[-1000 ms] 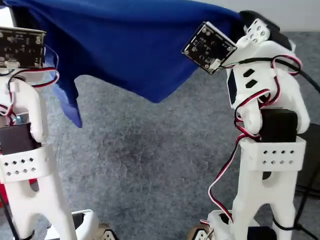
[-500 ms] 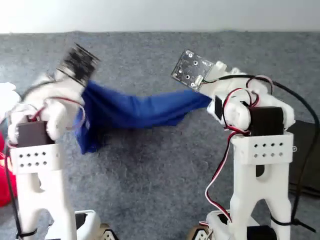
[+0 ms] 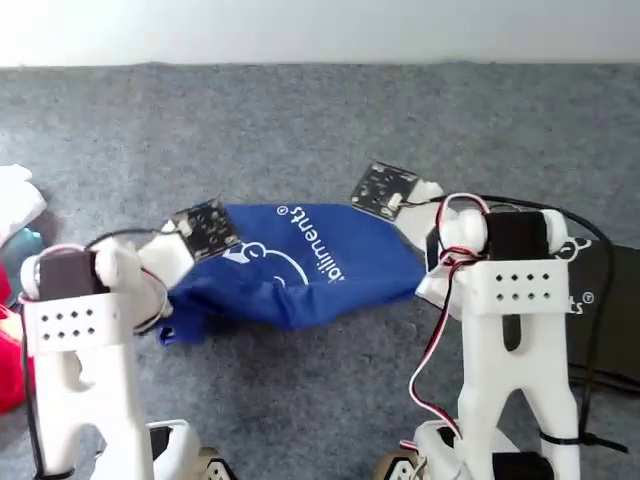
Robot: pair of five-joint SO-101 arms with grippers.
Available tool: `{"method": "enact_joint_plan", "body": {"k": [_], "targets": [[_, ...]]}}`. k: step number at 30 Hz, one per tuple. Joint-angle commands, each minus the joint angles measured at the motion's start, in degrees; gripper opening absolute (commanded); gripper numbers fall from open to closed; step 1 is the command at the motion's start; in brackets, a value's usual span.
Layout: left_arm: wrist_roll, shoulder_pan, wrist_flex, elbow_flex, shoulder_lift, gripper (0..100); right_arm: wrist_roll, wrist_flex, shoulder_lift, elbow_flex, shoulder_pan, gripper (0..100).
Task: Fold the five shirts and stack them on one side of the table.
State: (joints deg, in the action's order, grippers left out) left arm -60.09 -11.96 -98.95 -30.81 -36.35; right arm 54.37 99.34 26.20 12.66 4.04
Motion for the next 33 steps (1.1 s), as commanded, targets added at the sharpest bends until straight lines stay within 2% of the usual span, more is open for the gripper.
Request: {"method": "enact_joint_plan", "body": {"k": [1,8,14,18,22,29,33], "targets": [[-0.1,-0.6,-1.6,-5.8,-4.9,17,-0.8,0.8,0.8,1.2,-3.8,0.9],[7.5,-0.3,-1.6,-10.0,-17.8,18,-10.0,3.2,0.8,1.6,-5.0,1.0],[20.2,-0.5,3.6,-8.7,-18.3,18,-16.4,3.2,0.8,1.6,-5.1,1.0],[26.0,-0.3,10.1,-8.3,-10.6,17,-19.9,3.1,0.7,1.6,-5.1,1.1],[26.4,-0.3,14.6,-6.1,1.8,17,-22.2,3.1,0.7,1.6,-5.1,1.1],[26.1,-0.1,12.8,9.7,24.6,18,-24.0,3.1,0.7,1.7,-5.1,1.1],[26.1,1.0,9.4,20.2,36.4,23,-24.0,3.0,0.5,2.9,-5.1,1.1]]}}
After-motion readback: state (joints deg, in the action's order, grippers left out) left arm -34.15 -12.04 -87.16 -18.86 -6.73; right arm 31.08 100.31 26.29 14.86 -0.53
